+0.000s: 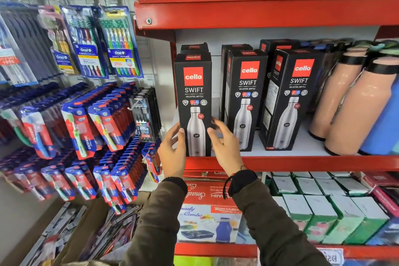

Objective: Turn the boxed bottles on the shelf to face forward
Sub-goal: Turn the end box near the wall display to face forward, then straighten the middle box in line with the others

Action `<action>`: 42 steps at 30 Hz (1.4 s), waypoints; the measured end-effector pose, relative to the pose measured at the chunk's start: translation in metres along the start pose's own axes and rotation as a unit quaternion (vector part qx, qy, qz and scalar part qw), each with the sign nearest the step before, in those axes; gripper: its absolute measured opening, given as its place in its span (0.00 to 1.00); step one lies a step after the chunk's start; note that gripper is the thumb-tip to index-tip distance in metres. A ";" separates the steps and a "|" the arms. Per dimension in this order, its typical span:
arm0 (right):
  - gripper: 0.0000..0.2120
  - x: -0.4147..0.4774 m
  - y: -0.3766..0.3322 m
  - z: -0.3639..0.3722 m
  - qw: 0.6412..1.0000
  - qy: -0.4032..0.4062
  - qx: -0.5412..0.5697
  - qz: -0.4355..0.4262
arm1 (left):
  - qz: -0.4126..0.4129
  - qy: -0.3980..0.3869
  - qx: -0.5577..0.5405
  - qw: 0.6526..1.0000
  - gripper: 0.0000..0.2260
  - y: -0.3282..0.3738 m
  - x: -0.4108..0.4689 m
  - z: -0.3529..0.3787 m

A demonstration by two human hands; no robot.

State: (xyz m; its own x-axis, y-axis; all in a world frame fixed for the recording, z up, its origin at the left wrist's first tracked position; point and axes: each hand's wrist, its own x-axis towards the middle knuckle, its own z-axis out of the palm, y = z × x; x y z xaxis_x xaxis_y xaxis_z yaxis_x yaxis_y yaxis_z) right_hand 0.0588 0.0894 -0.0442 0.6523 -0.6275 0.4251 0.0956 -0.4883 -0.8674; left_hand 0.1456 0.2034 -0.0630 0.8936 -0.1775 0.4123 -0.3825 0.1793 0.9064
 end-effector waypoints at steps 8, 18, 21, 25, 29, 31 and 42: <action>0.20 -0.006 0.018 -0.053 0.986 0.157 0.037 -0.040 | 0.209 0.112 0.083 0.968 0.16 0.027 -0.026 0.044; 0.28 0.022 0.044 -0.094 0.997 0.054 0.018 0.043 | 0.170 -0.071 0.060 0.981 0.22 0.042 -0.044 0.130; 0.25 0.033 0.052 -0.099 0.998 0.026 0.008 0.063 | 0.077 -0.057 0.058 0.994 0.22 0.036 -0.035 0.142; 0.23 0.042 0.058 -0.102 0.998 0.038 -0.009 0.052 | -0.068 -0.076 0.042 0.994 0.20 0.029 -0.022 0.149; 0.20 0.042 0.061 -0.103 0.998 0.046 0.000 0.035 | -0.100 -0.078 0.034 0.991 0.19 0.028 -0.021 0.151; 0.19 0.040 0.061 -0.104 0.999 0.042 0.006 0.029 | -0.102 -0.073 0.033 0.992 0.19 0.028 -0.023 0.151; 0.18 0.017 0.061 -0.108 0.998 0.047 0.025 0.040 | -0.099 -0.034 0.026 0.994 0.19 0.025 -0.046 0.136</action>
State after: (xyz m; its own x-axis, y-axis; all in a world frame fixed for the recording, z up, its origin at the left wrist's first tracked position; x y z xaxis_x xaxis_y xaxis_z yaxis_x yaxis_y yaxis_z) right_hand -0.0061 -0.0163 -0.0617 0.5858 -0.7184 0.3752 0.0852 -0.4058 -0.9100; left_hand 0.0628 0.0846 -0.0471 0.9355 -0.2693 0.2288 -0.2136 0.0850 0.9732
